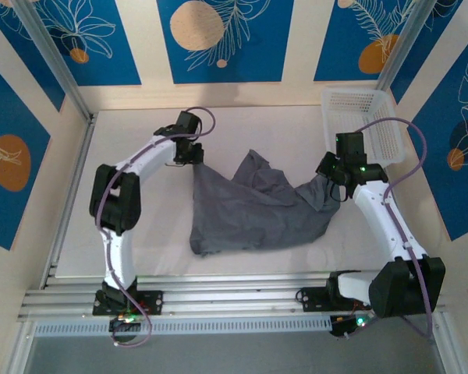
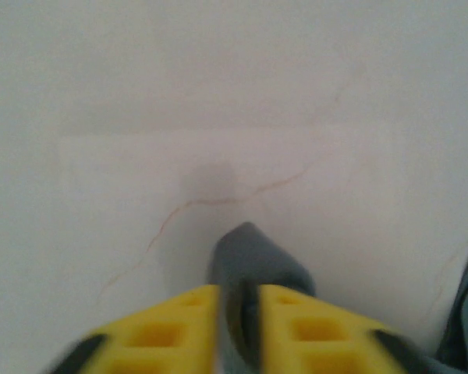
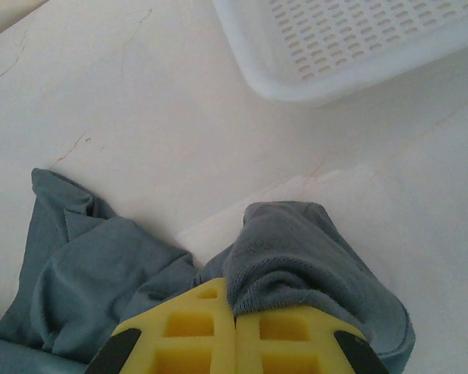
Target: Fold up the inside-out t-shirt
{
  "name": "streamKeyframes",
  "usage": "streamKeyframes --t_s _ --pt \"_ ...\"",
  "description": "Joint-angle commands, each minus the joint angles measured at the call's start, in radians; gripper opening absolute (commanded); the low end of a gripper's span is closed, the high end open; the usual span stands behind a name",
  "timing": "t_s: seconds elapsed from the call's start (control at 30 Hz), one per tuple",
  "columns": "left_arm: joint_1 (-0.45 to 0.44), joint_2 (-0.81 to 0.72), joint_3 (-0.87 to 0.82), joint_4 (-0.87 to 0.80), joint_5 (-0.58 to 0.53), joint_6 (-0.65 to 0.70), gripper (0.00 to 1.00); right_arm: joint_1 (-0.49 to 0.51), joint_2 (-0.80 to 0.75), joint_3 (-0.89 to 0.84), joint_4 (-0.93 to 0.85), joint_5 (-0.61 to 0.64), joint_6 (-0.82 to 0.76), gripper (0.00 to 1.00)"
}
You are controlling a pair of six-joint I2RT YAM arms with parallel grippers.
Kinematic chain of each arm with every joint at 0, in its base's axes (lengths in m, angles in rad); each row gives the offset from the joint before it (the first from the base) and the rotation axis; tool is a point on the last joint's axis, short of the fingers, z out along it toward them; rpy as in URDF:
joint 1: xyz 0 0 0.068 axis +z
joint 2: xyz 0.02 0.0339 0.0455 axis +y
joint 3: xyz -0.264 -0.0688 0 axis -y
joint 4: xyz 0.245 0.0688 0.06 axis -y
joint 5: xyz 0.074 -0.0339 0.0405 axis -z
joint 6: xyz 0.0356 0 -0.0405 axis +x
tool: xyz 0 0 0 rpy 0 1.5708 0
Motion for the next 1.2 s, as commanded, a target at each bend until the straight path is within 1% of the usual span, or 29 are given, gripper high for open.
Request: streamKeyframes --t_s 0.0,0.07,0.13,0.3,0.4,0.5,0.63,0.77,0.9,1.0,1.07,1.17 --pt "0.019 0.026 0.061 0.002 0.079 -0.012 0.4 -0.004 -0.002 0.012 0.03 0.005 0.008 0.0" --pt "0.019 -0.034 -0.001 0.03 0.108 -0.024 0.44 -0.005 -0.009 0.023 0.014 -0.001 -0.001 0.0" --pt "0.022 -0.126 -0.11 0.067 0.149 -0.054 0.44 -0.003 -0.023 0.024 0.007 -0.007 -0.006 0.0" --pt "0.048 -0.376 -0.478 0.212 0.321 -0.181 0.45 0.01 -0.067 -0.008 0.018 -0.04 0.009 0.0" --pt "0.048 -0.459 -0.645 0.255 0.39 -0.226 0.46 0.022 -0.076 -0.018 0.02 -0.047 0.015 0.0" --pt "0.049 -0.502 -0.771 0.311 0.406 -0.257 0.46 0.031 -0.078 -0.028 0.027 -0.043 0.016 0.0" --pt "0.052 -0.484 -0.844 0.419 0.422 -0.291 0.46 0.042 -0.077 -0.03 0.028 -0.047 0.025 0.0" --pt "0.063 -0.406 -0.871 0.562 0.501 -0.338 0.46 0.065 -0.085 -0.027 0.021 -0.04 0.032 0.0" --pt "0.07 -0.364 -0.886 0.63 0.52 -0.368 0.46 0.074 -0.098 -0.026 0.008 -0.022 0.03 0.0" --pt "0.075 -0.351 -0.896 0.648 0.525 -0.376 0.46 0.073 -0.098 -0.026 0.009 -0.026 0.031 0.0" --pt "0.078 -0.358 -0.91 0.668 0.533 -0.386 0.43 0.074 -0.094 -0.024 0.011 -0.028 0.034 0.0" --pt "0.082 -0.39 -0.914 0.637 0.518 -0.373 0.35 0.078 -0.084 -0.018 0.011 -0.028 0.037 0.0"
